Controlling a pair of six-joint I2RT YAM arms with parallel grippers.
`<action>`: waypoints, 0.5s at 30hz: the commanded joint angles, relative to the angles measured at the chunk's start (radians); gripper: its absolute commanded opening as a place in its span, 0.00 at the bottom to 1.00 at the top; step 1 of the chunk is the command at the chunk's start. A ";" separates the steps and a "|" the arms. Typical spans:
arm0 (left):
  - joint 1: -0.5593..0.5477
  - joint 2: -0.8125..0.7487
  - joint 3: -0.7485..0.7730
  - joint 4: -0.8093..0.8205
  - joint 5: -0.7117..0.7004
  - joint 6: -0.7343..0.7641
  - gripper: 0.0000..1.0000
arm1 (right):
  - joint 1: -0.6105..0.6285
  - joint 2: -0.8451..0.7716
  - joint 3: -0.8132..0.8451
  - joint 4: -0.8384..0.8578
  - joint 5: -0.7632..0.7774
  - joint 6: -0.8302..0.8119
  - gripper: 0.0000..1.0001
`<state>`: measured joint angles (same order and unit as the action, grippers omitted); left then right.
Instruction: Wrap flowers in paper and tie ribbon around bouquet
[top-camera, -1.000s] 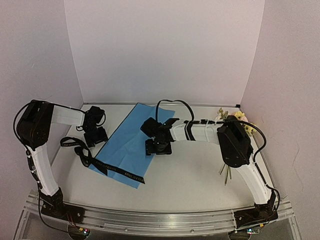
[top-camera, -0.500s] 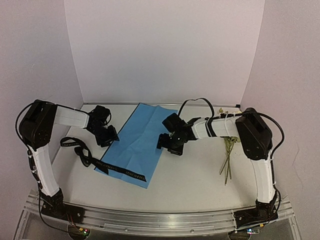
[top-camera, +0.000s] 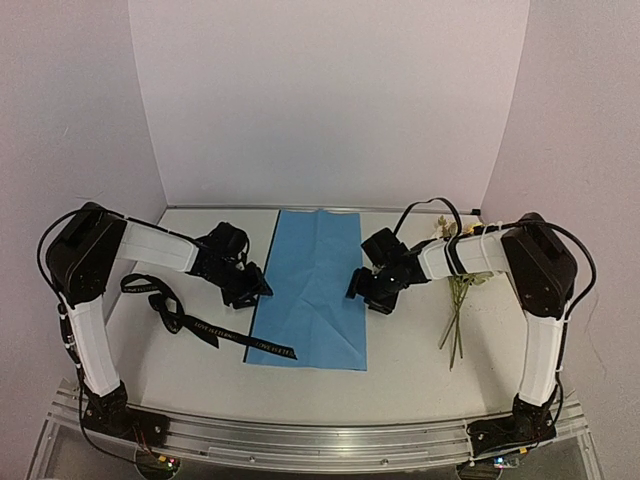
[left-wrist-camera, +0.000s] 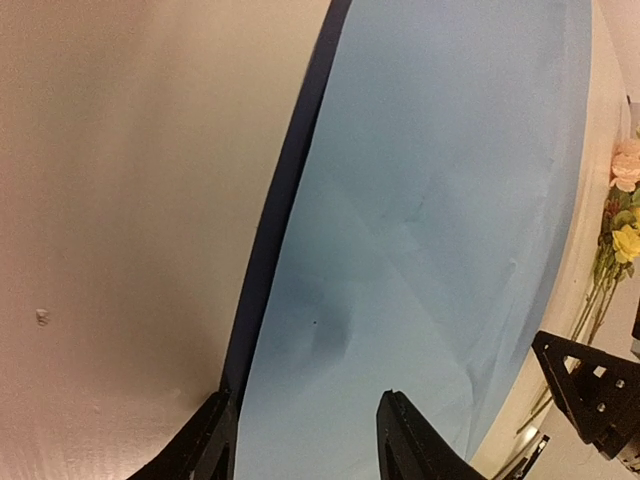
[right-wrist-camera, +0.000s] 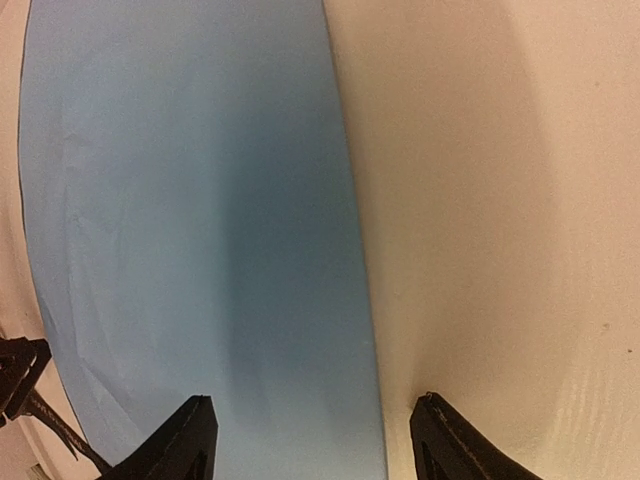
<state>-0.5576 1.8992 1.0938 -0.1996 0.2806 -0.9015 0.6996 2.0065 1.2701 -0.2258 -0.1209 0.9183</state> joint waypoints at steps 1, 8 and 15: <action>-0.054 0.019 -0.010 0.022 0.051 -0.037 0.50 | -0.015 -0.076 -0.028 -0.016 0.046 -0.033 0.68; -0.087 -0.032 -0.038 0.015 0.042 -0.043 0.50 | -0.009 -0.176 -0.016 -0.137 0.201 -0.154 0.76; -0.086 -0.167 -0.149 -0.059 0.028 0.024 0.56 | 0.110 -0.184 0.110 -0.293 0.327 -0.274 0.84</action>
<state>-0.6474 1.8407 1.0166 -0.1914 0.3217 -0.9182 0.7201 1.8297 1.2771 -0.4081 0.0950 0.7414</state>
